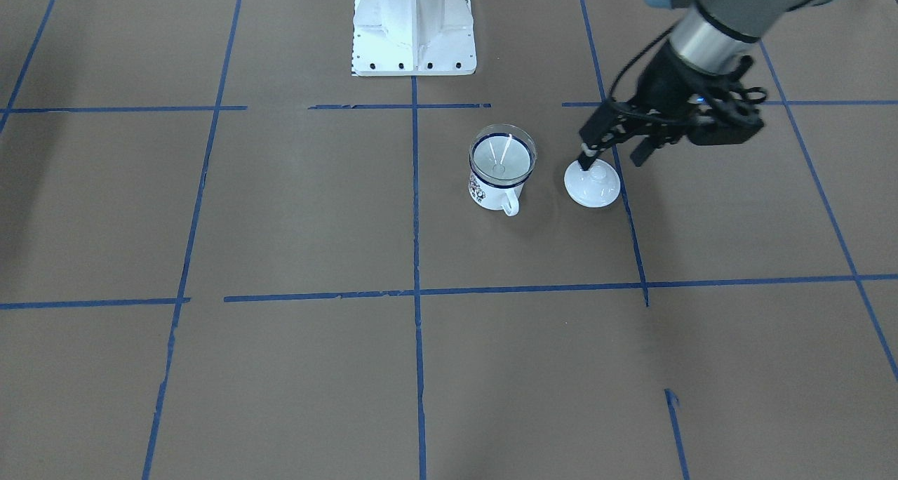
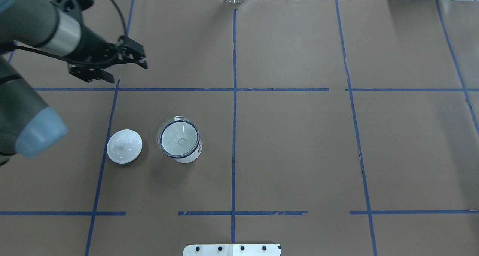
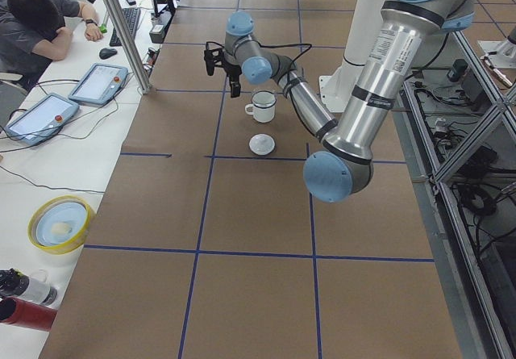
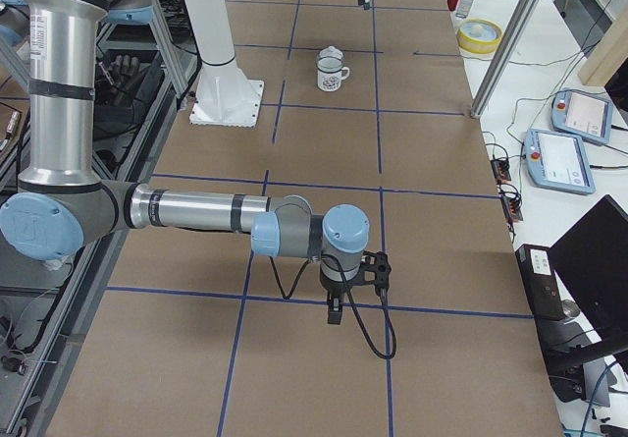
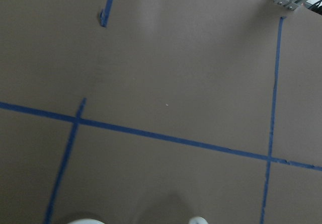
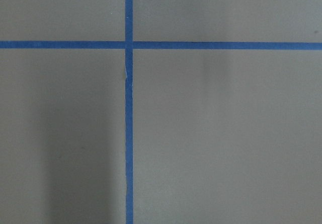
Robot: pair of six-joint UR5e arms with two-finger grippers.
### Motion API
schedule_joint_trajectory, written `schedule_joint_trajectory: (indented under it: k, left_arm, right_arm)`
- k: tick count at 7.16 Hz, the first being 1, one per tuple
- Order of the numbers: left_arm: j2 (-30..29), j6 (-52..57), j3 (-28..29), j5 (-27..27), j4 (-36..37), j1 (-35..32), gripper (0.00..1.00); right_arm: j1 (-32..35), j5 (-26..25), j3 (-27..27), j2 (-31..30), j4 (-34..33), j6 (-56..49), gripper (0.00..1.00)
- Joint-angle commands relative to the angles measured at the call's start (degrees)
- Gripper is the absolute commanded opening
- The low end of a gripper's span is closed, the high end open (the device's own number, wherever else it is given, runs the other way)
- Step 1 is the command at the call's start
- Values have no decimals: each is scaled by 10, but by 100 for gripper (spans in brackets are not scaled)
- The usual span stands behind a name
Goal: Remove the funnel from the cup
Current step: 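Move the left gripper over the clear glass funnel in the mug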
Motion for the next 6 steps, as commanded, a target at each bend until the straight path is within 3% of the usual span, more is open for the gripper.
schedule_joint_trajectory:
  k: [1,4,6]
  left_arm:
    - [-95,-63,58,59,72,79,100]
    - [-112,-64,126,106,76,149,100]
    - [-112,-63,132,106,76,164,74]
  right_arm:
    - [0,0,0,0,0,0,100]
    - [0,0,0,0,0,0,100]
    - [0,0,0,0,0,0,100]
